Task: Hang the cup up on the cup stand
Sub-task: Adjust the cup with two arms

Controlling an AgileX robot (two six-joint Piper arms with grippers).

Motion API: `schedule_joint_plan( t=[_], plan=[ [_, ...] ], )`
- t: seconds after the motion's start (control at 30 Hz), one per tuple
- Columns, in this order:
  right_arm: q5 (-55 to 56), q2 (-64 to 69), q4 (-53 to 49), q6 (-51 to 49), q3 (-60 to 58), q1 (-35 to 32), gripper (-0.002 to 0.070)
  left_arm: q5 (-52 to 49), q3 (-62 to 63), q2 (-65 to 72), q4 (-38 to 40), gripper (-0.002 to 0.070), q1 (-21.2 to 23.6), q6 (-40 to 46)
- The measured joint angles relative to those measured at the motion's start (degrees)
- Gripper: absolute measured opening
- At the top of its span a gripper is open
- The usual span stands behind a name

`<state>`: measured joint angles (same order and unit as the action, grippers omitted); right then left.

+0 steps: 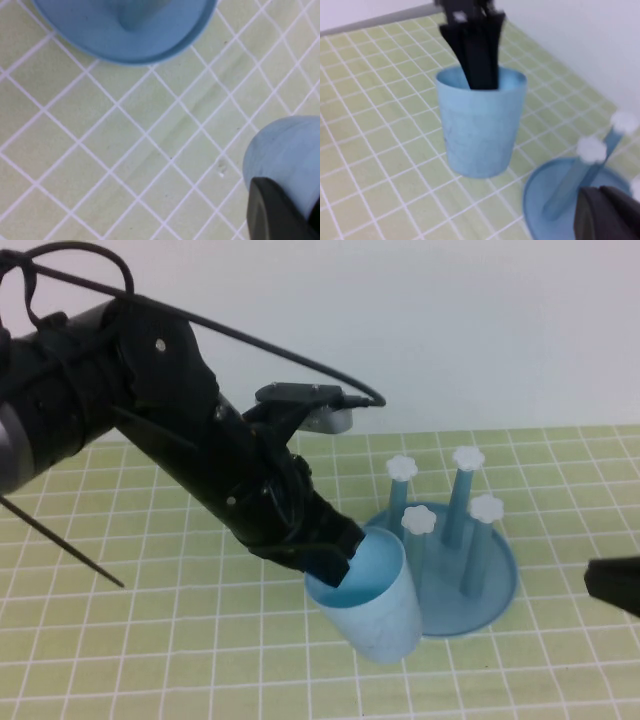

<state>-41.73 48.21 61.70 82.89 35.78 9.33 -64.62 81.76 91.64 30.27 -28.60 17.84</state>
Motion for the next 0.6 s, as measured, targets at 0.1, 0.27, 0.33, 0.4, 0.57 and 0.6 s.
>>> schedule_joint_plan(
  t=[0.1, 0.27, 0.33, 0.4, 0.57, 0.6],
  plan=[
    [-0.6, 1.94, -5.8, -1.1, 4.82, 3.47, -0.0001, 0.6, 0.54, 0.0, 0.61, 0.0, 0.13, -2.05],
    [-4.5, 9.64, -22.26, -9.72, 13.5, 10.81, -0.0001, 0.37, 0.54, 0.0, 6.7, 0.0, 2.51, -3.64],
    [-6.4, 12.14, -26.51, -12.04, 16.37, 13.84, -0.0001, -0.38, 0.54, 0.0, 11.04, 0.0, 4.16, -3.76],
    [-6.96, 13.82, -29.07, -13.55, 18.2, 17.01, -0.0001, -1.27, 0.54, 0.0, 15.49, 0.0, 5.72, -3.76],
    [-5.38, 15.21, -31.26, -15.45, 19.75, 20.63, 0.0068, -4.55, 0.54, 0.0, 18.42, 0.0, 7.01, -3.76],
    [-5.15, 15.21, -31.26, -15.71, 19.75, 20.72, 0.0104, -4.93, 0.54, 0.0, 18.24, 0.0, 7.01, -3.76]
  ],
)
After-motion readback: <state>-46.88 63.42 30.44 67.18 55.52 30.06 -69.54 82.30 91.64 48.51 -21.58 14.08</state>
